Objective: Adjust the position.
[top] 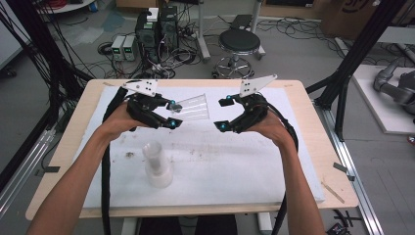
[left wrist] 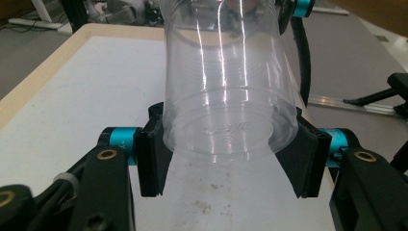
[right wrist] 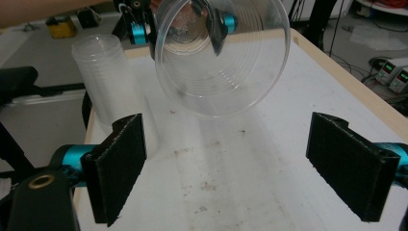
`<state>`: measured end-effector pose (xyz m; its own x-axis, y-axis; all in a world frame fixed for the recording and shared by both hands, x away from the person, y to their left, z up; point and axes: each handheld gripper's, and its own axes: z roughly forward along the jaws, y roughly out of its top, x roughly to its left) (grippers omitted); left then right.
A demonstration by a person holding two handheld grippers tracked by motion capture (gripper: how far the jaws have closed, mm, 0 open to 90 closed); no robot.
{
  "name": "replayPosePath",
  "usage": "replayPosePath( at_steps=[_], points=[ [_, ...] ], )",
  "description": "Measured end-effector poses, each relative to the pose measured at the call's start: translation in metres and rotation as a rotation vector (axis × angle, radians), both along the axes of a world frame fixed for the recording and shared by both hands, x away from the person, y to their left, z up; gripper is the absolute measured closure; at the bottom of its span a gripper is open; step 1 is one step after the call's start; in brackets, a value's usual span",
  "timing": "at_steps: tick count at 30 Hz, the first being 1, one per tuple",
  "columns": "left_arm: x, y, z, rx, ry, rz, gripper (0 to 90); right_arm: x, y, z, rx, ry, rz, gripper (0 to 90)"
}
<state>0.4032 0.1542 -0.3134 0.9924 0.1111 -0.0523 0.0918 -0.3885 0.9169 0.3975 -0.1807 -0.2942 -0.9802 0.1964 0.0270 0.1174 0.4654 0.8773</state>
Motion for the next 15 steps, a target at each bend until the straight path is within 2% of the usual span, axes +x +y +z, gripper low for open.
replayPosePath(
  at_steps=[2,3,10,15],
  points=[
    [0.0,0.0,-0.002,-0.021,0.0,0.0,42.1,0.0,-0.001,-0.004,0.011,0.008,-0.005,13.7],
    [0.0,0.0,-0.004,-0.049,0.001,-0.003,42.2,0.0,-0.001,-0.004,0.013,0.008,-0.002,13.8],
    [0.0,0.001,-0.008,-0.118,0.009,-0.017,42.1,0.0,-0.002,-0.013,0.105,0.027,0.004,13.9],
    [0.001,0.002,-0.01,-0.156,0.005,-0.03,42.2,0.0,0.002,-0.016,0.107,0.038,0.013,13.9]
  ],
)
